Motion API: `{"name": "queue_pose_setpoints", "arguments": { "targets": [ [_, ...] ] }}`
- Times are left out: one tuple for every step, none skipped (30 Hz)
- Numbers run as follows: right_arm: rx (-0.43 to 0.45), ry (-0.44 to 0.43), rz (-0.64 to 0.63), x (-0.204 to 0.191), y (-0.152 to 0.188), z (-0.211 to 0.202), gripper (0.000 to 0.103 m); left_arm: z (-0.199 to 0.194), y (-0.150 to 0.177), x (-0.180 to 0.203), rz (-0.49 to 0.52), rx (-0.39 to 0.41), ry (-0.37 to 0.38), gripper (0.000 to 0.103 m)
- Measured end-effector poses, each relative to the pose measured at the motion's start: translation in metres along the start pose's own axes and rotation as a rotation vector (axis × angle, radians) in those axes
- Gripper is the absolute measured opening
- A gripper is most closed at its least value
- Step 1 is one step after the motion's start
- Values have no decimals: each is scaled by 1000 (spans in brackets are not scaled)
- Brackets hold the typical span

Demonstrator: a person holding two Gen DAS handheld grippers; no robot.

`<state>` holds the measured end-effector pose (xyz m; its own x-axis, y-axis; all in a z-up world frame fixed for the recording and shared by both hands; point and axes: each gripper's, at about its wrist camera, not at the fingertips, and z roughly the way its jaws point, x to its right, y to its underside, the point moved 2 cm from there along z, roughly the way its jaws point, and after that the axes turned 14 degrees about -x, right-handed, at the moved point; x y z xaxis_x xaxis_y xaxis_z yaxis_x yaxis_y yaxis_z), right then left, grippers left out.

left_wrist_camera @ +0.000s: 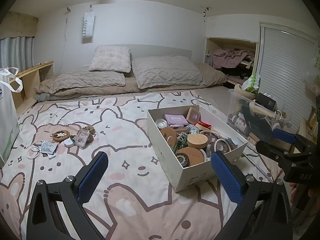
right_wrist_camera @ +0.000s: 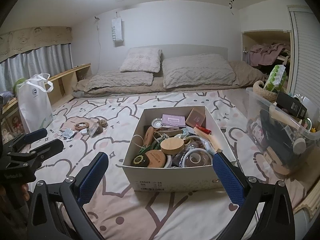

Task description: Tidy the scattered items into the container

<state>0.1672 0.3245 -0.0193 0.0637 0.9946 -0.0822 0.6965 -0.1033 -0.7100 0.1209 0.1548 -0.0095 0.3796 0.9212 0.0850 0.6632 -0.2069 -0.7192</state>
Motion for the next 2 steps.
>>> {"name": "queue_pose_setpoints", "arguments": {
  "targets": [
    [-1, 0, 0, 0, 0, 0, 103, 0, 0, 0, 1, 0, 0, 103],
    [-2, 0, 0, -1, 1, 1, 103, -1, 2, 0, 3, -1, 1, 103]
  ]
}}
